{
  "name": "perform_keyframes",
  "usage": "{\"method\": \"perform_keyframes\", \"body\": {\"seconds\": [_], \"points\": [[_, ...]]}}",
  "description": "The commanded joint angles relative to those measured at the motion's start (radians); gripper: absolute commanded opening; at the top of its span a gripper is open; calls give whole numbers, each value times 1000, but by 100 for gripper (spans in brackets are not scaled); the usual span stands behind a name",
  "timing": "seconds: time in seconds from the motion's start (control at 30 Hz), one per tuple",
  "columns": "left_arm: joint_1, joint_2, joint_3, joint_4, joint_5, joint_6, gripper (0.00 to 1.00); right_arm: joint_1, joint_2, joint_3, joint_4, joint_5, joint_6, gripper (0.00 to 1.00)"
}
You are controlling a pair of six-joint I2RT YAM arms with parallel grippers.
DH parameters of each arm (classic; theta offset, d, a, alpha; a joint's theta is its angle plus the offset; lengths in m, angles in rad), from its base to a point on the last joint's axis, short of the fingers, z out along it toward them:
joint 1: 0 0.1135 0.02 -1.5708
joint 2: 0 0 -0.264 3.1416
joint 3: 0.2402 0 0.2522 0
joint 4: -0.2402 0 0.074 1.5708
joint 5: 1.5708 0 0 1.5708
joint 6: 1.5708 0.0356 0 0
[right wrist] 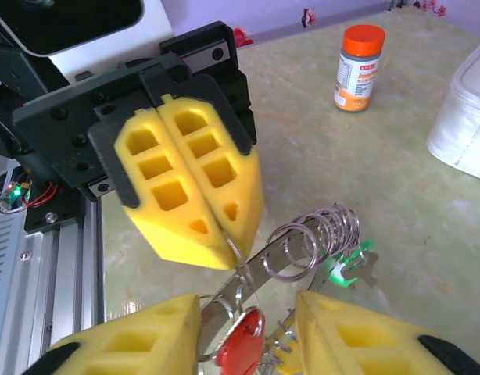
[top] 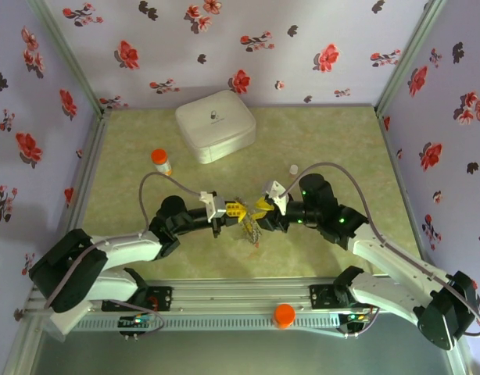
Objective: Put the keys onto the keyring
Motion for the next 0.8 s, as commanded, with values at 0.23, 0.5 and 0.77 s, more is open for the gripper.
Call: {"method": "perform_keyframes", "body": {"seconds": [0.23, 0.5, 0.77], "points": [[6, -5, 5, 103, 103, -9, 0, 10, -4, -11, 55, -87, -38, 28], [6, 1, 13, 106, 114, -27, 0, 13, 0, -24, 77, -128, -53, 20], [6, -6, 7, 104, 115, -66, 0, 26, 10, -26, 90, -134, -36, 21]]}}
